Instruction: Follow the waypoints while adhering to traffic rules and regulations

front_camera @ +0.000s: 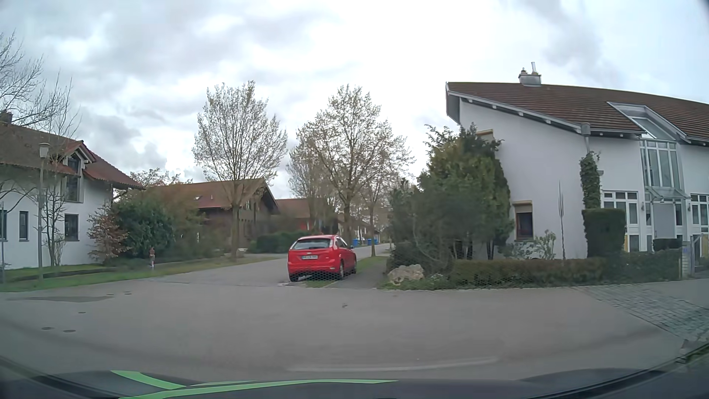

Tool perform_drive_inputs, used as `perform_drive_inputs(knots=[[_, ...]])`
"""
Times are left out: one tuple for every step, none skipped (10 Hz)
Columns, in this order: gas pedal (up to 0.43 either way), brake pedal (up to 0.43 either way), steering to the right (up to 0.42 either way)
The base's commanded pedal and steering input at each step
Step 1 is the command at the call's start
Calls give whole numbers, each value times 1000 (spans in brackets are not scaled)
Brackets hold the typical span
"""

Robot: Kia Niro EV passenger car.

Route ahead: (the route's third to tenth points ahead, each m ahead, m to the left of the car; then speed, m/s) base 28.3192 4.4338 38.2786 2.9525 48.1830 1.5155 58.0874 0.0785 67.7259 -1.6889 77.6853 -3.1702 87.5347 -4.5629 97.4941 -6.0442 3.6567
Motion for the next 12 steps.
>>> perform_drive_inputs(knots=[[0,0,-290],[28,0,-306],[59,0,-319],[98,0,-331],[138,0,-337],[150,0,-339],[150,0,-339],[150,0,-339],[157,0,-337],[157,0,-334],[177,0,-326],[177,0,-315]])
